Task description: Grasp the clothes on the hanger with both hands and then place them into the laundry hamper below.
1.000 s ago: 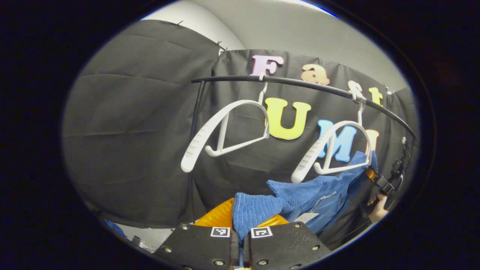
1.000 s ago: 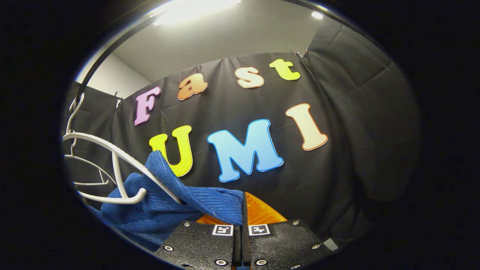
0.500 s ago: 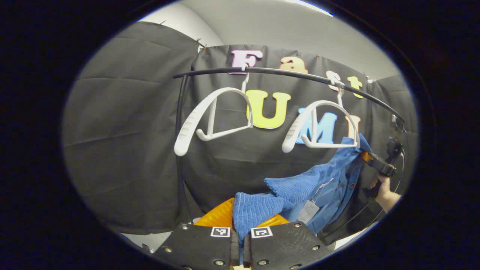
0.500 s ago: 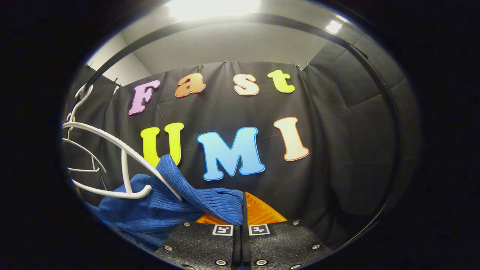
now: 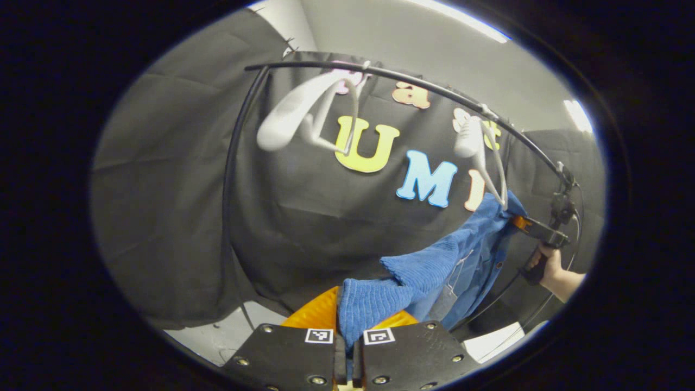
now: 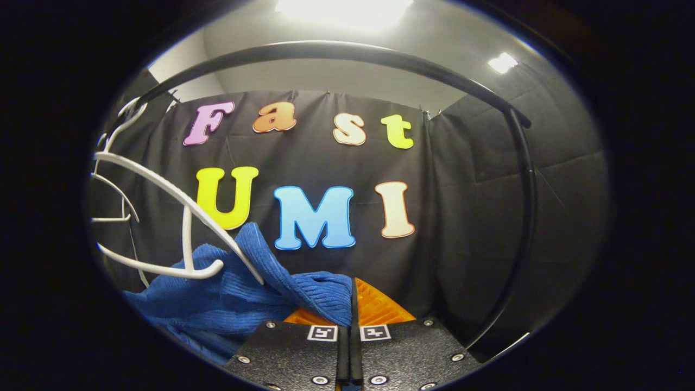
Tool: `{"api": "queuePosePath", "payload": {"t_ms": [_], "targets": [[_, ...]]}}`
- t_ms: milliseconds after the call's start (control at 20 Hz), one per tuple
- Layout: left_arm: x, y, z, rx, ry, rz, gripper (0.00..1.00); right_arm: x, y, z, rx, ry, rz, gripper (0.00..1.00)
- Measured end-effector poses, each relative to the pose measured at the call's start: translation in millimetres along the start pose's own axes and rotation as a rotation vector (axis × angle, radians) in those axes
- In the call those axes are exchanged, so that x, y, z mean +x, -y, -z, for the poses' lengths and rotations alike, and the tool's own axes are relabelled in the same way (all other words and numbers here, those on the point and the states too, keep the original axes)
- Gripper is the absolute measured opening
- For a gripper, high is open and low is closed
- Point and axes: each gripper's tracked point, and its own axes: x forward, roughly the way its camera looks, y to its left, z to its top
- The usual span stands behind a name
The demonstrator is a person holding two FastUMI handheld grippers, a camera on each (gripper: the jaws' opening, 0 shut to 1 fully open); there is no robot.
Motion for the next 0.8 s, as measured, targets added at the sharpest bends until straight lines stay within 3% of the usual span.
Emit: {"api": "queuePosePath", "payload": {"t_ms": [150, 350, 450, 650, 800], "targets": [[7.3, -3.5, 11.0, -0.012, -0.041, 0.035, 0.06, 2.9, -5.0, 17.6, -0.002, -0.054, 0.034, 0.01], [18.3, 10.6, 20.0, 0.063, -0.072, 0.097, 0.05, -6.9, -11.5, 19.5, 0.016, -0.066, 0.057, 0.01], [24.3, 19.1, 29.8, 0.075, -0.094, 0.119, 0.05, 0.8, -9.1, 35.7, 0.042, -0.142, 0.076, 0.01], [31.3, 33.8, 27.1, 0.042, -0.074, 0.170, 0.04, 12.5, 14.7, 24.3, 0.092, -0.142, 0.140, 0.00], [46.8, 41.8, 30.0, 0.019, -0.093, 0.182, 0.06, 22.1, 42.2, 46.5, 0.057, -0.193, 0.208, 0.01]]}}
